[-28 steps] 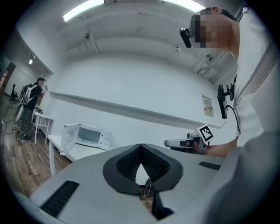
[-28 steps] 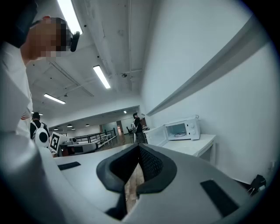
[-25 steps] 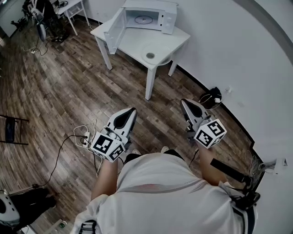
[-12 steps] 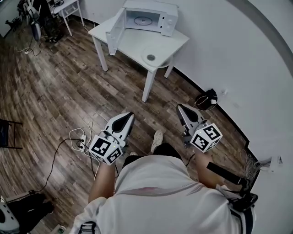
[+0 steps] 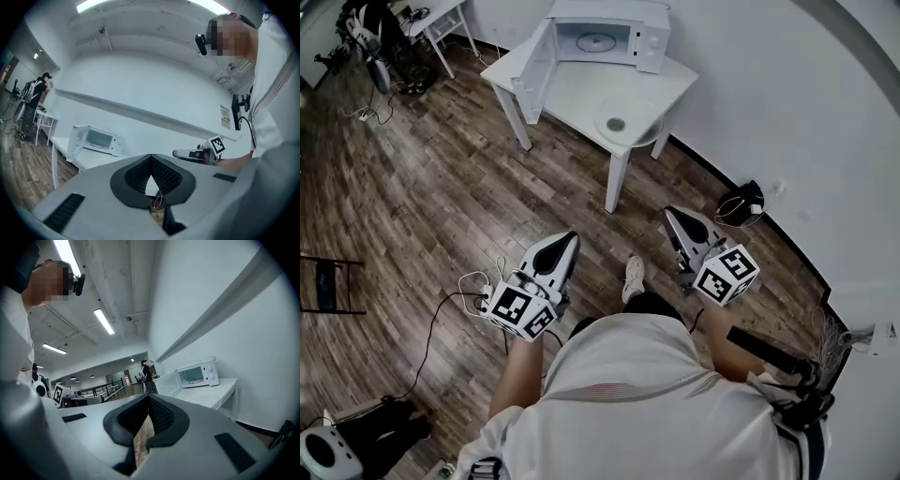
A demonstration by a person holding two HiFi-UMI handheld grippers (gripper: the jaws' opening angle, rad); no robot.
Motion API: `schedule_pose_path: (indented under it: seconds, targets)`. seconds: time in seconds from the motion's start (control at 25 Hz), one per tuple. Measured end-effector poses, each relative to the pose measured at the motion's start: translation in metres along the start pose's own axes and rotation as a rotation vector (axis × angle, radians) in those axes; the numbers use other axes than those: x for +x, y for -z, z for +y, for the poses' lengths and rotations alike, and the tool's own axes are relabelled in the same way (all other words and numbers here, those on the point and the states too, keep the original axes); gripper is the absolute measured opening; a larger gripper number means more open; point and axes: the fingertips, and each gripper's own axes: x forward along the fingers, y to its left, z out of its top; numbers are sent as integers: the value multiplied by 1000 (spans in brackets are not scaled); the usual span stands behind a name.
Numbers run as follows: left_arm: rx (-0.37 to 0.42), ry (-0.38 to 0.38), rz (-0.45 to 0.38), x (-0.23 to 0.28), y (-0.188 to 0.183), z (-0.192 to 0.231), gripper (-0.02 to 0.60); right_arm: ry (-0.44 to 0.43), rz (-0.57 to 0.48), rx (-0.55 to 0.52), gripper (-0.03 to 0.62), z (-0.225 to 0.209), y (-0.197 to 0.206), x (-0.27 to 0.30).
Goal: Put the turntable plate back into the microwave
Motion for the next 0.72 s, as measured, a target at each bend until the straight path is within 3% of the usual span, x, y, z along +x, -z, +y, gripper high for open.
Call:
schedule_pose_path:
  seconds: [0.24, 0.72]
  targets:
    - [-3, -37, 0, 61, -2, 26, 10, -67, -54, 25, 3, -56, -22, 23]
    - [15, -96, 37, 188, -19, 56, 11, -102, -33, 65, 3, -184, -53, 69]
